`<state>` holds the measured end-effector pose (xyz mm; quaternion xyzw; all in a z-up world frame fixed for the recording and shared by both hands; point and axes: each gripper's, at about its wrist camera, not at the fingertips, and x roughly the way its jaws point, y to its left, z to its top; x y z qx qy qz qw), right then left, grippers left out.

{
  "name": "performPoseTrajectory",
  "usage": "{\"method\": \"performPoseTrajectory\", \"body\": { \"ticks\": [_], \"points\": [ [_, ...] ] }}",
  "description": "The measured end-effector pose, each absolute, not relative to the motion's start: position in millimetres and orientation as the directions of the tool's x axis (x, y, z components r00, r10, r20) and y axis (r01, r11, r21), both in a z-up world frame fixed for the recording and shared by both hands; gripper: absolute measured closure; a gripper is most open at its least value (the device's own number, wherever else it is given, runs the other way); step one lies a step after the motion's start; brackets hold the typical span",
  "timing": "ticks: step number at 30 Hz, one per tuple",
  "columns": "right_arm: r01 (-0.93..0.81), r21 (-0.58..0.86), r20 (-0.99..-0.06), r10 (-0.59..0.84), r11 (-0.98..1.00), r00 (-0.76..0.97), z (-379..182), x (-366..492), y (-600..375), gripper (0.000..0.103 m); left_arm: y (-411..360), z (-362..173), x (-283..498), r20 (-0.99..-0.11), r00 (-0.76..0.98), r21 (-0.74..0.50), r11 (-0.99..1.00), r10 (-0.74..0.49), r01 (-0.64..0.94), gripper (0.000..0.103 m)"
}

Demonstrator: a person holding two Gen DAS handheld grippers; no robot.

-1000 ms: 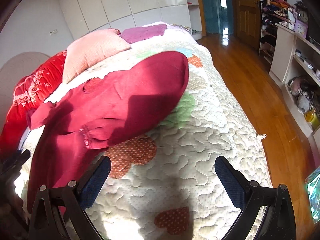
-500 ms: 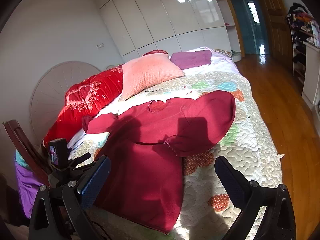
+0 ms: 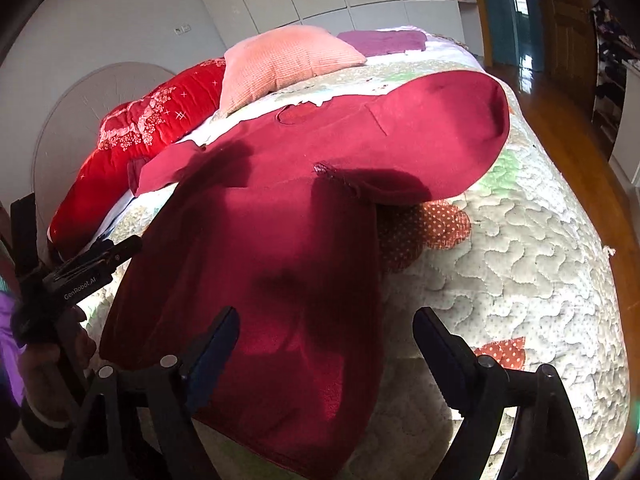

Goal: Fold small clothes

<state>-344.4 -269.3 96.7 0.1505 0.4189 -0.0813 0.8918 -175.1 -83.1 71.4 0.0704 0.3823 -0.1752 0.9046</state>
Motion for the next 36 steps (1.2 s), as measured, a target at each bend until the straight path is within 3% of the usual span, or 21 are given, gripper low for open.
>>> {"method": "performPoseTrajectory", "body": {
  "ticks": [8, 36],
  "points": [
    [0.199, 0.060, -0.729, -0.094, 0.978, 0.678, 114.8, -329.9, -241.6, 0.015, -85.4, 72.9, -175.7, -0.711, 0.652, 0.002, 0.926, -0.263, 0.376, 0.021],
    [0.313, 0.091, -0.726, -0.152, 0.946, 0.671, 111.9, -298.0, -239.9, 0.015, -89.8, 69.2, -170.0, -0.708, 0.649, -0.034, 0.931, -0.280, 0.364, 0.021]
  ]
}}
